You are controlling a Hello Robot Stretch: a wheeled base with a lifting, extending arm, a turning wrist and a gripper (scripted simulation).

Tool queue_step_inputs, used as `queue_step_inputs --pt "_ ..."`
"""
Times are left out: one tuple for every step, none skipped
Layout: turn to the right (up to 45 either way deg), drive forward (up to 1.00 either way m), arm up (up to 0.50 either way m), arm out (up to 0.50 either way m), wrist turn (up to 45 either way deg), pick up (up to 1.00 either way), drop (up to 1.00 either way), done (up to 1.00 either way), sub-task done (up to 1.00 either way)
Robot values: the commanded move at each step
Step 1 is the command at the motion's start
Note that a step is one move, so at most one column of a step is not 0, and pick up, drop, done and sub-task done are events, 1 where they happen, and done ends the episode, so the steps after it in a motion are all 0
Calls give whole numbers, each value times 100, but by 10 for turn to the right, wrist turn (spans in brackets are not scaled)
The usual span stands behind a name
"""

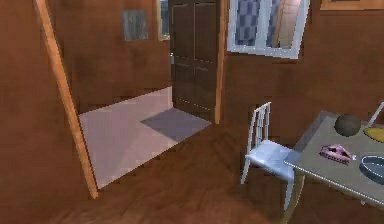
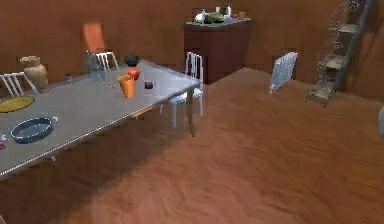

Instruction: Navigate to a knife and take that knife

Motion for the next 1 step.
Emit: queue_step_inputs --pt "-390 0 0 0 0 0 0 0 0"
